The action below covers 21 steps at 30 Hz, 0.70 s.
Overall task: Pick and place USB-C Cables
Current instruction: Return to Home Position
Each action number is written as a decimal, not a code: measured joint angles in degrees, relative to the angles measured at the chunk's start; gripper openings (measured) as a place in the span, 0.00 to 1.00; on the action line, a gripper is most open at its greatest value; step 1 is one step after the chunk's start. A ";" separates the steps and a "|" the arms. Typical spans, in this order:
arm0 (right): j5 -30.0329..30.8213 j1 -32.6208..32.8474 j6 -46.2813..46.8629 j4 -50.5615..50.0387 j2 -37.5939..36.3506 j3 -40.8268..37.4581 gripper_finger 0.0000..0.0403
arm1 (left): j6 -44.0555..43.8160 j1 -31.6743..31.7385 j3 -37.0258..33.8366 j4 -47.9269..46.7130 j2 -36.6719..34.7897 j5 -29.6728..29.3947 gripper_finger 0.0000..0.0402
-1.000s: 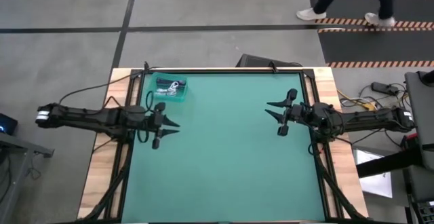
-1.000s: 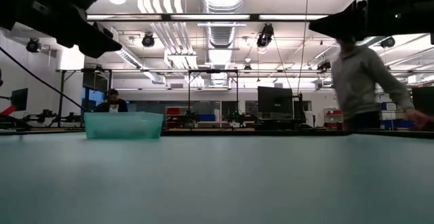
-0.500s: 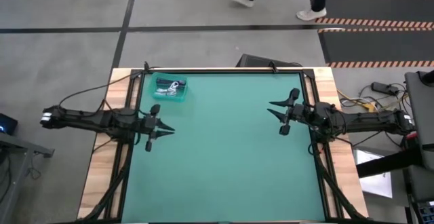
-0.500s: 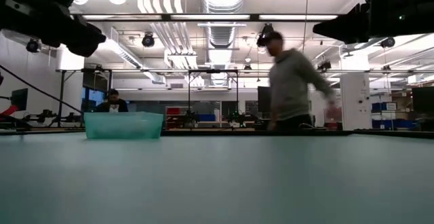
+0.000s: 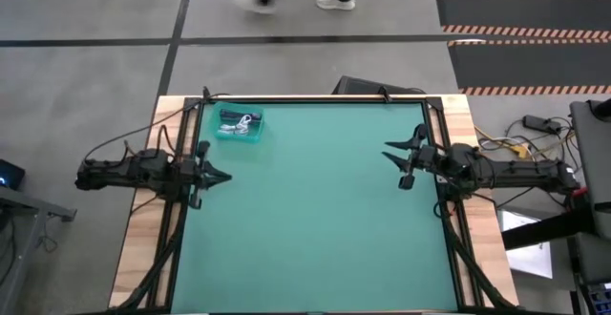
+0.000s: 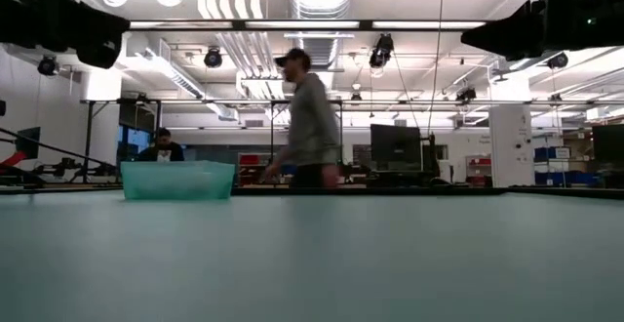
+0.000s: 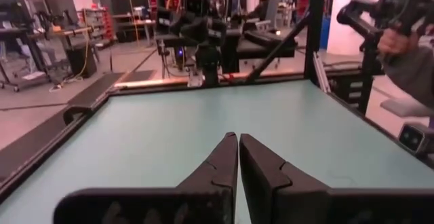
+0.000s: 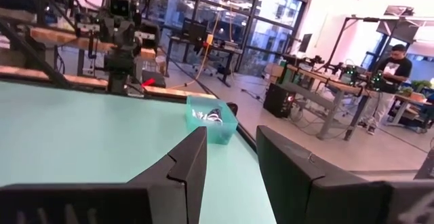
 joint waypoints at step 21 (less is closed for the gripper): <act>-0.46 0.06 0.10 -3.89 -15.21 -5.87 0.29 | 1.48 0.02 -11.10 14.28 -0.08 1.11 0.00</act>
